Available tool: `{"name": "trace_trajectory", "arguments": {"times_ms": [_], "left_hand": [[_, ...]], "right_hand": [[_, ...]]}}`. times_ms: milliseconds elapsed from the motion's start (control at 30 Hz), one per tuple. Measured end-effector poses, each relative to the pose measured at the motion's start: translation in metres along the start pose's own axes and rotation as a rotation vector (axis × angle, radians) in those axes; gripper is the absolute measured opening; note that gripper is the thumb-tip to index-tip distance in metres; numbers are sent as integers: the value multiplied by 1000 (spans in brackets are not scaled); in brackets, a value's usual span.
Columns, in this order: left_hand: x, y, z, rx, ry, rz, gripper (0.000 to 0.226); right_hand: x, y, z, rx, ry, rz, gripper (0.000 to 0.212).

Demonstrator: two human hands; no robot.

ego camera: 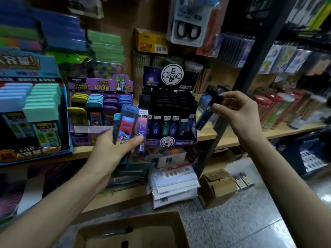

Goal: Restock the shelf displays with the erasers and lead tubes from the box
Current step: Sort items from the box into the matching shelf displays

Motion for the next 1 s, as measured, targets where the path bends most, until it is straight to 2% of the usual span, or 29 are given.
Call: {"name": "trace_trajectory", "arguments": {"times_ms": [167, 367, 500, 600, 700, 867, 1000], "left_hand": [[0, 1, -7, 27, 14, -25, 12], [2, 3, -8, 26, 29, -29, 13], [2, 6, -5, -6, 36, -26, 16], [3, 6, -4, -15, 36, -21, 17], [2, 6, -5, -16, 33, -19, 17], [2, 9, -5, -26, 17, -9, 14], [0, 11, -8, -14, 21, -23, 14]], "right_hand": [[22, -9, 12, -7, 48, -1, 23], [12, -4, 39, -182, 111, -115, 30], [17, -6, 43, -216, 160, -109, 23], [27, -6, 46, -185, 176, -55, 24], [28, -4, 49, -109, 273, -103, 24], [30, -7, 55, -97, 394, -108, 21], [18, -2, 56, -71, 560, -151, 31]]}}
Point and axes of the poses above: each hand's wrist, its own y-axis away from the middle knuckle, its own z-axis out of the palm, x = y × z, the point moved 9 cm from there along -y, towards the middle knuckle, and after that the axes turned 3 degrees about -y, right-handed, at the moved point
